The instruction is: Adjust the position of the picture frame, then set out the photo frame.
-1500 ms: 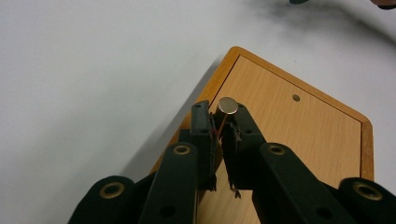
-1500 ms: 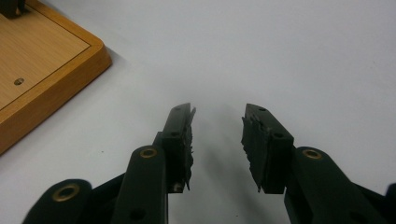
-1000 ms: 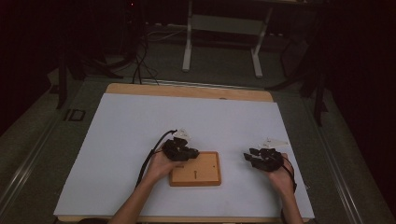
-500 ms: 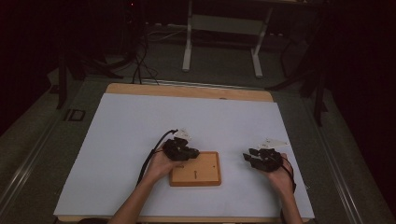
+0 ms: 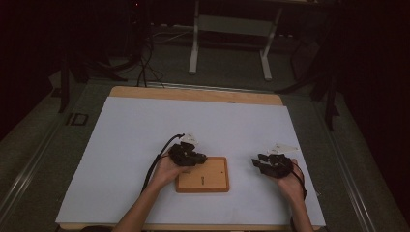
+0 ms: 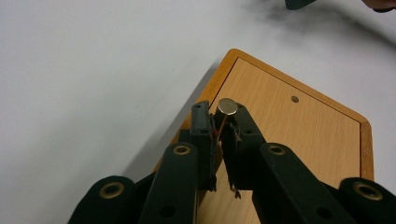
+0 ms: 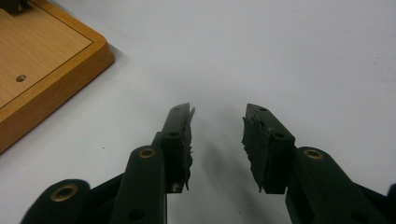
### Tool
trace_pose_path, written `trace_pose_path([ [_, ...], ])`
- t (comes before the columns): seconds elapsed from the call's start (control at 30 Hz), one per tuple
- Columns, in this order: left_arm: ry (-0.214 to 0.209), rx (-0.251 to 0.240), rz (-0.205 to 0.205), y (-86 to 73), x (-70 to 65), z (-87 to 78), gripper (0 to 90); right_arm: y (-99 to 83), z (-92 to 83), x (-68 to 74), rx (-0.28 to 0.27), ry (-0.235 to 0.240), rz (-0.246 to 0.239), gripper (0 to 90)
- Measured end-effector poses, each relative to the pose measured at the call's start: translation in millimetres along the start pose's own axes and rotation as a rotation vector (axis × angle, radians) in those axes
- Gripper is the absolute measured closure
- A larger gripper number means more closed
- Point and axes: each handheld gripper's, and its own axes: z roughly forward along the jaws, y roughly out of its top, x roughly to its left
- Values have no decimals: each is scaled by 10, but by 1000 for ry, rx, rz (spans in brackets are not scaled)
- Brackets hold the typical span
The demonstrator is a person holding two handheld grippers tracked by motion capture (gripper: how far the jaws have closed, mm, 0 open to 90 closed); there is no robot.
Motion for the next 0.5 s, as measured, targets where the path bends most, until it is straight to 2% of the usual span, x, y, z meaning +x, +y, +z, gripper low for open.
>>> trace_pose_path([
  [0.1,9,-8,-7,-6,-3,-1,823,-1,-1,3,0,0,-1,610],
  [0.2,4,-30,-31,-16,18,-43,744,4,2,25,-1,2,-6,604],
  [0.33,11,-44,-37,-37,26,-119,682,34,44,87,-2,16,-24,598],
  [0.5,21,-68,-48,-77,27,-230,640,56,70,154,-13,38,-27,598],
])
